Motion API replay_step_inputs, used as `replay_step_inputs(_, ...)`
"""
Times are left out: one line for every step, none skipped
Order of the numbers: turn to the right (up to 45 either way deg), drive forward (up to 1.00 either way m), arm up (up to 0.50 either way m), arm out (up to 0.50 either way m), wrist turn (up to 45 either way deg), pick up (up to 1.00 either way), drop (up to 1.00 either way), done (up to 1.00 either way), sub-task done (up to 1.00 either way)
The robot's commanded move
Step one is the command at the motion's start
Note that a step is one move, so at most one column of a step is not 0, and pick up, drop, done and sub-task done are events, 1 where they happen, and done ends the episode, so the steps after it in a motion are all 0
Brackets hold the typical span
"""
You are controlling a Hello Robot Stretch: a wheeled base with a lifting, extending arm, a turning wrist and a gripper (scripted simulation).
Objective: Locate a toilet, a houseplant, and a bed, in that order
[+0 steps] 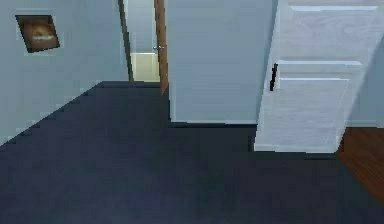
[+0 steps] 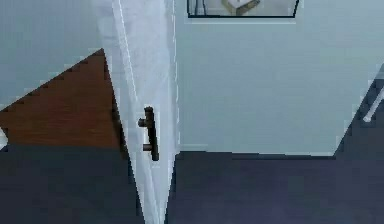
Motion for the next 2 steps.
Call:
replay_step_inputs(0.0, 0.45, 0.00, 0.00, 0.0, 0.00, 0.00, 0.00, 0.00)
replay_step_inputs(3.0, 0.00, 0.00, 0.00, 0.0, 0.00, 0.00, 0.00, 0.00)
